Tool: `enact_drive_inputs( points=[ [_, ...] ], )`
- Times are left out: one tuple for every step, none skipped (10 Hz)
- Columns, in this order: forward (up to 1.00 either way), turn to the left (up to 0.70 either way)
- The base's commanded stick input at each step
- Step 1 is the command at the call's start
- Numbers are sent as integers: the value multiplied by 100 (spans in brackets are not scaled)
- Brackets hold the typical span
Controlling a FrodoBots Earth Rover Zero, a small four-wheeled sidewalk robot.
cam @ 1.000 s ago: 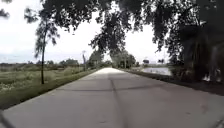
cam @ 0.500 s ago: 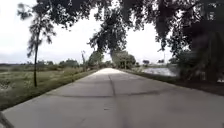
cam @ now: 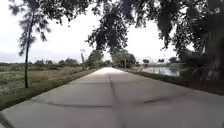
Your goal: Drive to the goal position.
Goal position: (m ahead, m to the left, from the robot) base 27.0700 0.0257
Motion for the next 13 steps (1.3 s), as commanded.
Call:
enact_drive_inputs(
  points=[
    [85, 0],
    [85, 0],
    [85, 0],
    [85, 0],
    [85, 0],
    [85, 0],
    [85, 0],
    [85, 0],
    [85, 0],
    [85, 0],
    [85, 0],
    [85, 0],
    [85, 0]
  ],
)
